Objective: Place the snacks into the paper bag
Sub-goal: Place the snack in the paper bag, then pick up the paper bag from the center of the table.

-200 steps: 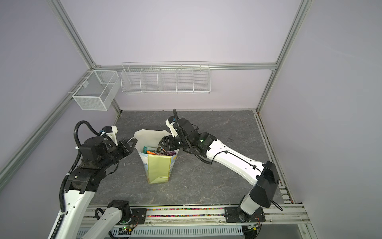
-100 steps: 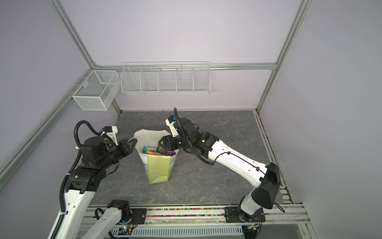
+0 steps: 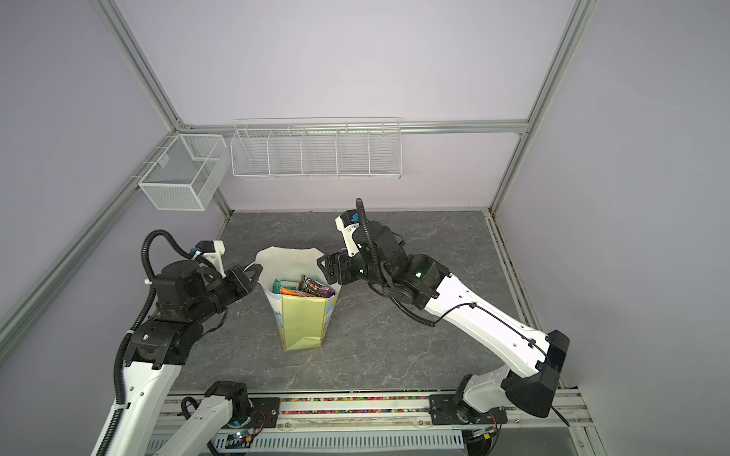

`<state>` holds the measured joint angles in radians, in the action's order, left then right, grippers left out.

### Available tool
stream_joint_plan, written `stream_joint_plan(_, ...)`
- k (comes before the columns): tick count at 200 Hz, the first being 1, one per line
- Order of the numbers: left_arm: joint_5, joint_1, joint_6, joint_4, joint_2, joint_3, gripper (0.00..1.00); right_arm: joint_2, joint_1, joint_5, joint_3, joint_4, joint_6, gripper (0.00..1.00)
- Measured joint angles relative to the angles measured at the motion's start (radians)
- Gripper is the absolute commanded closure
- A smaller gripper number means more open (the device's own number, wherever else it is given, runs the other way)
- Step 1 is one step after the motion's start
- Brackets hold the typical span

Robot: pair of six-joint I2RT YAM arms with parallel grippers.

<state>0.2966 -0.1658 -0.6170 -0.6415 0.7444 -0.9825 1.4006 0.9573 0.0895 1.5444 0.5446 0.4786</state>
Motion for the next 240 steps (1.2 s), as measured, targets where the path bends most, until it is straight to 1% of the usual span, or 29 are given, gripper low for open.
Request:
stream_joint_plan(26, 0.000, 0.000, 0.000, 0.000, 0.000, 0.000, 1.00, -0.019, 0.000, 0.043, 0.000, 0.027, -0.002, 0.14)
stream_joint_plan(55, 0.000, 0.000, 0.000, 0.000, 0.000, 0.000, 1.00, -0.030, -0.003, 0.093, -0.006, 0.053, 0.000, 0.13)
stream_joint_plan(74, 0.001, 0.000, 0.000, 0.000, 0.000, 0.000, 1.00, -0.031, -0.011, 0.105, -0.016, 0.067, 0.000, 0.14)
stream_joint_plan(115, 0.008, 0.000, 0.000, 0.000, 0.000, 0.000, 1.00, -0.027, -0.029, 0.088, -0.044, 0.071, 0.008, 0.19)
stream_joint_plan(163, 0.017, 0.000, -0.001, 0.010, 0.000, 0.007, 1.00, 0.037, -0.045, 0.004, -0.052, 0.047, 0.021, 0.29)
stream_joint_plan(187, 0.019, 0.000, -0.003, 0.017, 0.000, 0.011, 1.00, 0.086, -0.046, -0.034, -0.052, 0.032, 0.027, 0.39)
stream_joint_plan(199, 0.018, 0.000, -0.003, 0.019, 0.000, 0.013, 1.00, 0.103, -0.046, -0.043, -0.052, 0.031, 0.032, 0.52)
stream_joint_plan(213, 0.019, 0.000, -0.003, 0.024, 0.000, 0.016, 1.00, 0.112, -0.048, -0.048, -0.052, 0.028, 0.032, 0.74)
stream_joint_plan(220, 0.019, 0.000, -0.003, 0.027, 0.000, 0.018, 1.00, 0.113, -0.049, -0.050, -0.052, 0.027, 0.033, 0.83)
stream_joint_plan(230, 0.019, 0.000, -0.003, 0.032, 0.000, 0.020, 1.00, 0.113, -0.050, -0.050, -0.052, 0.026, 0.024, 0.92)
stream_joint_plan(240, 0.019, 0.000, -0.003, 0.033, 0.000, 0.021, 1.00, 0.113, -0.052, -0.049, -0.052, 0.023, 0.031, 0.93)
